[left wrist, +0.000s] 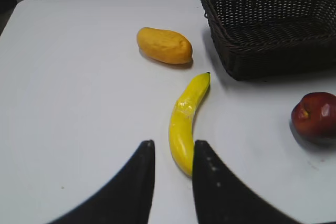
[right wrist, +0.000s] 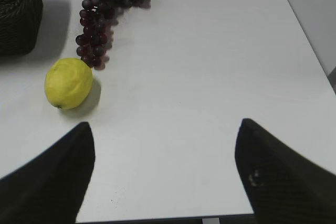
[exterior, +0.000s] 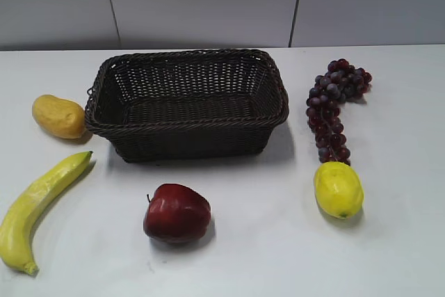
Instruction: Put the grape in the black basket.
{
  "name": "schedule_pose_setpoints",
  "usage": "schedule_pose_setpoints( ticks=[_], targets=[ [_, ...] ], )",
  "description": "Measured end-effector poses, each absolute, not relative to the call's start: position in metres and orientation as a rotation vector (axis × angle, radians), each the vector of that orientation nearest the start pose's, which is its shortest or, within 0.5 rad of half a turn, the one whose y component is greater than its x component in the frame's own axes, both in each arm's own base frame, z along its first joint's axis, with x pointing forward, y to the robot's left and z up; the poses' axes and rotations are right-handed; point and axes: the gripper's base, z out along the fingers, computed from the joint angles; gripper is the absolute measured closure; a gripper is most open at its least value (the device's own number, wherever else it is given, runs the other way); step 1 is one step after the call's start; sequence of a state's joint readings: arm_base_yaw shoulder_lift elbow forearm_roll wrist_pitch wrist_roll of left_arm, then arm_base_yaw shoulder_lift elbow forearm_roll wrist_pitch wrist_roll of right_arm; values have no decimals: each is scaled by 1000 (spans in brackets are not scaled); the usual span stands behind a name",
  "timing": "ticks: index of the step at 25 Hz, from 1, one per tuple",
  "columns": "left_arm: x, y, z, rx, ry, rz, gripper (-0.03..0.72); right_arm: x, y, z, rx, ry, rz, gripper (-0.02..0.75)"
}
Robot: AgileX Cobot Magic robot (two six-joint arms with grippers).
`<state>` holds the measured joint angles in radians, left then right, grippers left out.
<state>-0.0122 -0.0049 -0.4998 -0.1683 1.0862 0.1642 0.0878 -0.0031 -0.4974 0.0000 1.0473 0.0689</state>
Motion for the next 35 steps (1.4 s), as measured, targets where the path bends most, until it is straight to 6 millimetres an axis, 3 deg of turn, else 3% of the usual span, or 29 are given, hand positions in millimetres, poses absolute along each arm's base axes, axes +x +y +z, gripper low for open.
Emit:
schedule_pose_setpoints(
  ticks=[18,21,27,35],
  targets=[
    [-7,-13,276,191,2046,-108,453,-5,0,278,-16,2032,101,155],
    [-7,-13,276,191,2046,-108,453,-2,0,285,-13,2002,104,156],
    [-7,-13,276,191,2046,-109,453,36,4,309,-9,1899,126,157],
    [-7,-13,276,191,2046,-108,453,120,11,316,5,1853,137,157]
  ],
)
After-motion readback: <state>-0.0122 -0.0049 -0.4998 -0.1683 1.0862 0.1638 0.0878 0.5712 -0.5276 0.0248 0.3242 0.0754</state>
